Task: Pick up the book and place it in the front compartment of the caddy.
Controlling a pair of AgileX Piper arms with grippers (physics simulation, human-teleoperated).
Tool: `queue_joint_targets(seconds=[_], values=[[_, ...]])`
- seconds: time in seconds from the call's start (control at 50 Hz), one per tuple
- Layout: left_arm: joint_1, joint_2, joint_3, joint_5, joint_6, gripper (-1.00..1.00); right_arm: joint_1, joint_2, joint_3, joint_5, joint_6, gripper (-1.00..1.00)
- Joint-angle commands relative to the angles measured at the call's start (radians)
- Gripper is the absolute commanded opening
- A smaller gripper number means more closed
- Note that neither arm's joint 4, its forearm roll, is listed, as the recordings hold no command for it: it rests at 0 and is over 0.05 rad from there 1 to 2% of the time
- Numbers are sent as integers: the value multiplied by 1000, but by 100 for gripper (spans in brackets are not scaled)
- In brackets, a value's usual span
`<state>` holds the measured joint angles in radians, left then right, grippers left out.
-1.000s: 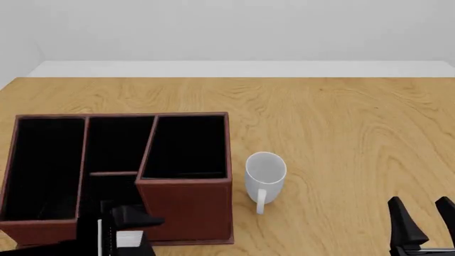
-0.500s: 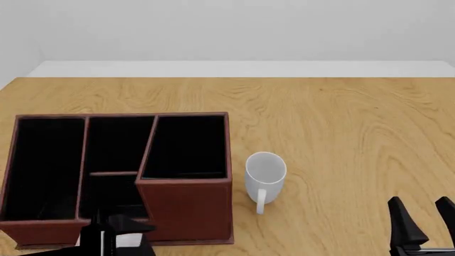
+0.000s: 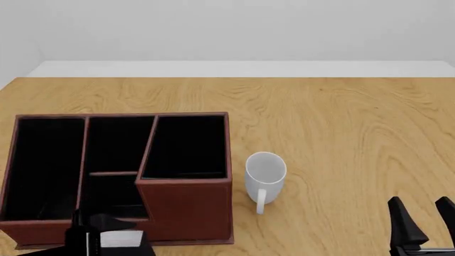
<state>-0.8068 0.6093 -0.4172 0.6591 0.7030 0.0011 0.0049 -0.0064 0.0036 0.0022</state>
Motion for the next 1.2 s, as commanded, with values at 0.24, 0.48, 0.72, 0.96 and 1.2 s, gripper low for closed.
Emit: queue_joint_targets(seconds=[0.24, 0.48, 0.72, 0.96, 1.2], values=[[103, -37, 28, 27, 47, 100, 0, 0, 0, 0, 0, 100], [150, -32, 28, 32, 38, 100, 0, 0, 0, 0, 0, 100], [194, -23, 39, 17, 38, 100, 0, 0, 0, 0, 0, 100], [204, 15, 50, -11, 10, 100, 0, 0, 0, 0, 0, 100], [202, 60, 58, -49, -22, 100, 0, 0, 0, 0, 0, 100]])
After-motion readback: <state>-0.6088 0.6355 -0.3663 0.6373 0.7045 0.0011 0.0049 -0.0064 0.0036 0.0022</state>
